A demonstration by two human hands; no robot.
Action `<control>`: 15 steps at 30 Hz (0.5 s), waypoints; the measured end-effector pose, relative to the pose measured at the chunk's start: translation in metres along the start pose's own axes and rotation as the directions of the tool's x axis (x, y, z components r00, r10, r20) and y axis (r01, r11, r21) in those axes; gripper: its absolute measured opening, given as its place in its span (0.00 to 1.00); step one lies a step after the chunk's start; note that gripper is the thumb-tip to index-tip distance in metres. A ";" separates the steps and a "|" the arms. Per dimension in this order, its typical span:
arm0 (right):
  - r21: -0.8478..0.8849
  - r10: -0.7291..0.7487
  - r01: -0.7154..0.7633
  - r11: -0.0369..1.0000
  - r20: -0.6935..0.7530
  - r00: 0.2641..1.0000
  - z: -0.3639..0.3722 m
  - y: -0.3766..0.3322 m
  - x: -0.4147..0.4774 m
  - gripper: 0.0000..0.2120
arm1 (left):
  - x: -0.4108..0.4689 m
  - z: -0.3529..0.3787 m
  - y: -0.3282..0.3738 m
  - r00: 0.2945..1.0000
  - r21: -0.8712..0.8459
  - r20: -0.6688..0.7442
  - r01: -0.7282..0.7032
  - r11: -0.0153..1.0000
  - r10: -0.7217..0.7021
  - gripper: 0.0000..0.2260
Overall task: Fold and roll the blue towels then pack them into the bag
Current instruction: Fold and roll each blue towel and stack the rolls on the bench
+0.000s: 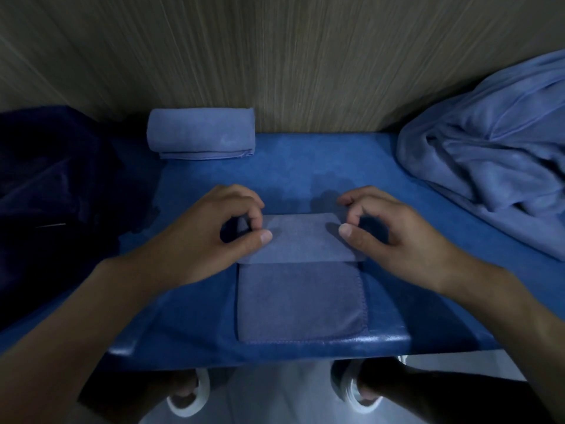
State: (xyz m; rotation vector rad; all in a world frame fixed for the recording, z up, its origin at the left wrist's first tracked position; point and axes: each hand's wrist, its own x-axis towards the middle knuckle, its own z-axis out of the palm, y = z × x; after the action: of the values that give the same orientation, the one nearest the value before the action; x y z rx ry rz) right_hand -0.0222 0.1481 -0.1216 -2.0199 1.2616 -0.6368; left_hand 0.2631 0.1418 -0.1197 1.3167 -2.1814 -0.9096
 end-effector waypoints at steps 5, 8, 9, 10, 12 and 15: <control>-0.132 0.113 -0.105 0.986 0.053 0.992 -0.003 0.003 -0.001 0.23 | -0.002 -0.001 -0.005 0.993 0.100 0.063 0.095 0.990 -0.101 0.25; -0.183 0.140 -0.122 0.975 0.089 0.986 -0.003 0.001 -0.001 0.29 | 0.000 0.000 -0.007 0.986 0.210 0.119 0.094 0.973 -0.121 0.28; -0.173 0.144 -0.126 0.977 0.098 0.985 -0.004 0.000 0.000 0.29 | 0.000 -0.001 -0.006 0.985 0.213 0.120 0.096 0.972 -0.123 0.26; -0.166 0.150 -0.131 0.977 0.107 0.983 -0.004 -0.001 0.000 0.30 | 0.001 -0.002 -0.004 0.986 0.207 0.112 0.099 0.973 -0.124 0.24; -0.149 0.167 -0.149 0.978 0.116 0.979 -0.004 -0.003 0.002 0.30 | 0.000 -0.003 0.000 0.984 0.168 0.097 0.133 0.977 -0.151 0.18; -0.119 0.138 -0.130 0.984 0.065 0.988 -0.002 -0.005 0.005 0.29 | 0.000 -0.003 0.006 0.977 0.058 0.072 0.197 0.979 -0.201 0.14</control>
State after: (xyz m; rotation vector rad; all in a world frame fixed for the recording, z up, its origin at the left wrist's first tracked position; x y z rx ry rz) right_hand -0.0186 0.1442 -0.1158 -2.0104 1.4043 -0.4315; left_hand 0.2612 0.1430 -0.1132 1.5715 -2.1718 -1.0016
